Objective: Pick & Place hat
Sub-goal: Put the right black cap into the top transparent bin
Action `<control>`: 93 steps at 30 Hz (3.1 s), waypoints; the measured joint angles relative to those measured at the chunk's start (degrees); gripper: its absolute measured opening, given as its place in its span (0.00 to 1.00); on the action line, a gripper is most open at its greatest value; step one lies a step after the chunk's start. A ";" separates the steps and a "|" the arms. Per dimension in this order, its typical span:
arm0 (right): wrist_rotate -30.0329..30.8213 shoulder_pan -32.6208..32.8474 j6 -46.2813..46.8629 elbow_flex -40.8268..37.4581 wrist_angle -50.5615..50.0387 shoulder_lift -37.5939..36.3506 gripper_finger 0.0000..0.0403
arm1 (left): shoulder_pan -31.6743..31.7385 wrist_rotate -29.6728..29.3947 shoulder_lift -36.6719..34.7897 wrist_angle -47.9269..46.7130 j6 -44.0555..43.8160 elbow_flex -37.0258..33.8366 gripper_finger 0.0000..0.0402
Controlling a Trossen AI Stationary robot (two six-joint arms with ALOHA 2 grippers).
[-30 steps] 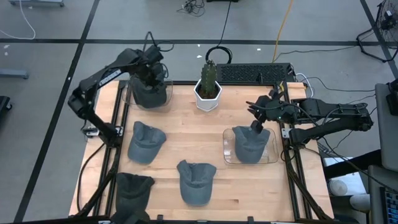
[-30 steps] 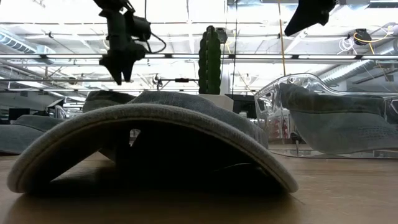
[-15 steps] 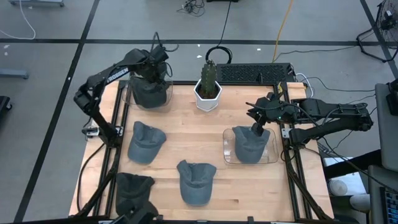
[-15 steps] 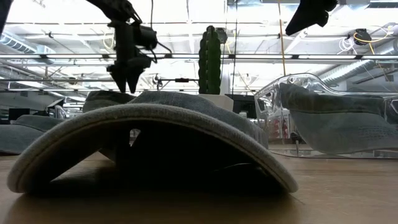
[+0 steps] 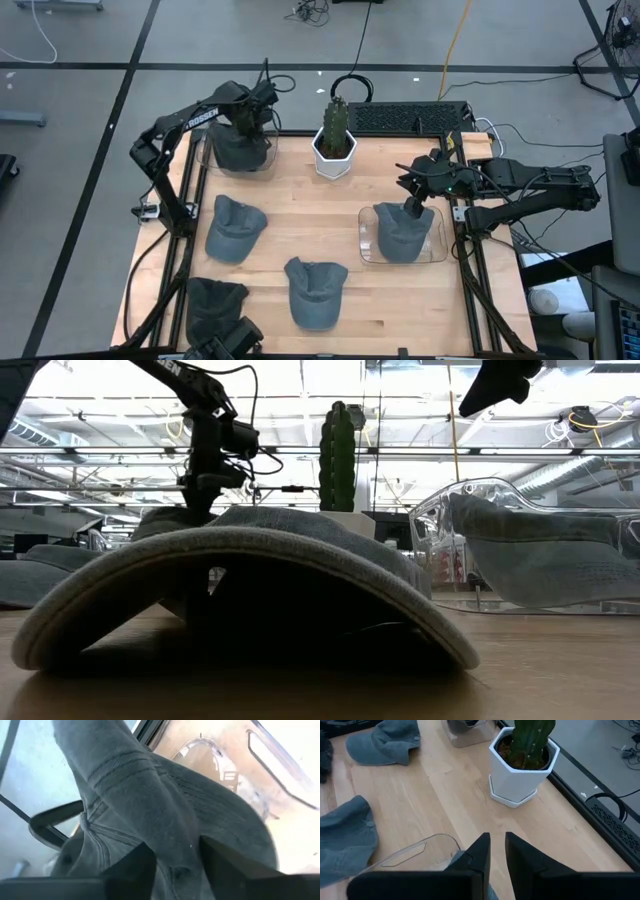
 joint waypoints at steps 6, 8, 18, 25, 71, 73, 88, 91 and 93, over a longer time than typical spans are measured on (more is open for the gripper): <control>1.96 -0.02 -0.29 -0.02 -0.23 0.02 0.11 | -0.48 -0.34 0.00 0.12 6.49 0.00 0.12; 2.42 -0.02 -0.30 -0.02 -0.23 0.02 0.11 | -0.73 -0.64 -0.02 -0.29 8.39 0.00 0.05; 2.63 -0.02 -1.33 -0.02 -0.25 0.02 0.11 | -5.29 -14.31 -5.91 -4.42 9.01 0.00 0.03; 2.63 -0.02 -1.63 -0.02 -0.30 0.02 0.11 | -9.06 -14.68 -10.46 -4.40 -2.65 0.00 0.05; 2.66 -0.04 -7.45 -0.02 -4.97 -0.02 0.11 | -14.75 -13.97 -12.28 17.46 -12.92 -24.35 0.13; 2.66 -0.04 -7.45 -0.02 -4.95 -0.02 0.11 | -13.83 -12.06 -12.11 15.58 -13.66 -23.28 0.13; 4.24 -0.07 -4.96 -0.02 -4.88 -0.02 0.11 | -15.07 -5.25 -14.80 5.12 -15.68 -13.77 0.18; 5.30 -0.07 -5.33 -0.02 -4.11 -0.01 0.11 | -14.25 -4.70 -14.47 4.83 -15.56 -14.45 0.25; 5.39 -0.07 -5.41 -0.02 -3.88 -0.02 0.11 | -13.93 -4.33 -14.13 5.23 -15.56 -15.40 0.32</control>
